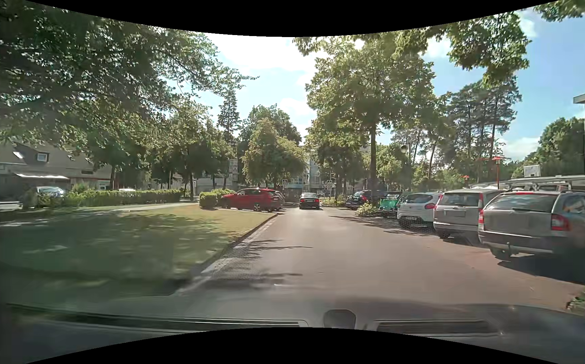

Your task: Follow the waypoints while adhering to traffic rules and regulations

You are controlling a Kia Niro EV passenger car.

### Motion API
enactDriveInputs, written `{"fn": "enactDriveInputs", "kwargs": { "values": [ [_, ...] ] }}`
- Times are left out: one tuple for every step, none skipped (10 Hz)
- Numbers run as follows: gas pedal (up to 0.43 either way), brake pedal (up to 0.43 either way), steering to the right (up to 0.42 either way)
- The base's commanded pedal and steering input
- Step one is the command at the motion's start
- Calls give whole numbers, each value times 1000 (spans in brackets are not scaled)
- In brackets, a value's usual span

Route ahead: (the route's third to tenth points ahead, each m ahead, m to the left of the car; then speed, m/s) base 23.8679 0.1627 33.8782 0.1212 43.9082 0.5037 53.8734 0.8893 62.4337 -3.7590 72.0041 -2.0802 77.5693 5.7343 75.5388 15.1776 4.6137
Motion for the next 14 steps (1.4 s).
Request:
{"fn": "enactDriveInputs", "kwargs": {
  "values": [
    [79, 6, 16],
    [79, 6, 16],
    [79, 6, 16],
    [79, 6, 15],
    [79, 6, 13],
    [79, 6, 11],
    [79, 6, 11],
    [79, 6, 11],
    [79, 6, 9],
    [79, 6, 9],
    [20, 6, 9],
    [0, 6, 7],
    [0, 6, 6],
    [0, 6, 6]
  ]
}}
